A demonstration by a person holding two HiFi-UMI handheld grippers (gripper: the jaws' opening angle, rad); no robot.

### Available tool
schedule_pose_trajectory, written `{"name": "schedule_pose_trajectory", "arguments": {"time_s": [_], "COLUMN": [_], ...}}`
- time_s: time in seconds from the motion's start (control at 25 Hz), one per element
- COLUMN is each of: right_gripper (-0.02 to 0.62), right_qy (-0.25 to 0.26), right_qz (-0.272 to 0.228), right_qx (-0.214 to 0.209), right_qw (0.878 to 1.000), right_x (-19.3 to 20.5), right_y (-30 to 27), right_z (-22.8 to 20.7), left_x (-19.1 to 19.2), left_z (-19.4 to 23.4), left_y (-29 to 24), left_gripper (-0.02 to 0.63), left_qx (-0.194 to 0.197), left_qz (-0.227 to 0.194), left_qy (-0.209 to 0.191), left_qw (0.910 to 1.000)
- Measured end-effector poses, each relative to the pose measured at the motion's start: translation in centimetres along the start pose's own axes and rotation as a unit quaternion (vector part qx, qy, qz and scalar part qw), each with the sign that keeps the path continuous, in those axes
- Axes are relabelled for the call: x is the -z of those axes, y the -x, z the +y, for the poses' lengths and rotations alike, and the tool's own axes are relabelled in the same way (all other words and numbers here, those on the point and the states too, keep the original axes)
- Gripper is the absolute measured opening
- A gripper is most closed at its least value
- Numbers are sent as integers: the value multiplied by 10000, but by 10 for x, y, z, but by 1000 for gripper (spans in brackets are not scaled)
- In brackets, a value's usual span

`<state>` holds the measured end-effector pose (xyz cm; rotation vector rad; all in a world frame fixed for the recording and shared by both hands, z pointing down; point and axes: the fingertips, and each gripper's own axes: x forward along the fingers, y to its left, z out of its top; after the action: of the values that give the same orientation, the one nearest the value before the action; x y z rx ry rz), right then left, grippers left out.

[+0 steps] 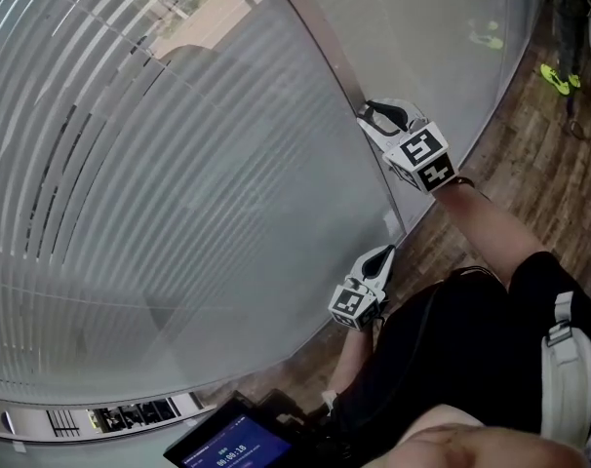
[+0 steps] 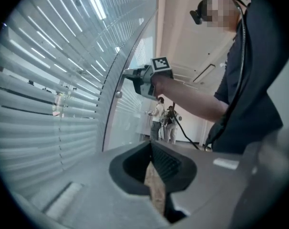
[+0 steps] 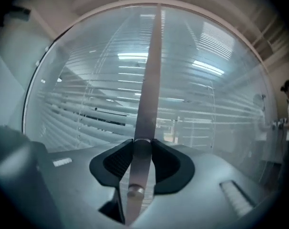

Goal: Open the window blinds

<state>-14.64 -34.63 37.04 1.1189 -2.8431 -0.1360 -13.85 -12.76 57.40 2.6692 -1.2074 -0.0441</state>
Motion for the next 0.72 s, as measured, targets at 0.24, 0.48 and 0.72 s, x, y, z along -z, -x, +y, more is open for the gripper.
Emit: {"name": "schedule_pose_trajectory", "arguments": {"time_s": [0.24, 0.48, 0.72], "right_gripper": [126, 129, 129], "right_qy": [-1016, -1609, -1641], "right_qz": [-52, -94, -148], "right_qx": [35, 79, 86], "right_qw": [9948, 9869, 9863], "right_x": [4, 5, 4], "right_y": [0, -1, 0], "right_z": [-5, -6, -6], "left_x": [1, 3, 3], "left_z": [-3, -4, -2], "left_y": [-5, -5, -2], "left_gripper": [2, 2, 2], "left_qx": [104, 147, 113], "left_qz": [9, 10, 14], "left_qy": [-19, 13, 5], "left_qw": [9999, 9999, 9999]}}
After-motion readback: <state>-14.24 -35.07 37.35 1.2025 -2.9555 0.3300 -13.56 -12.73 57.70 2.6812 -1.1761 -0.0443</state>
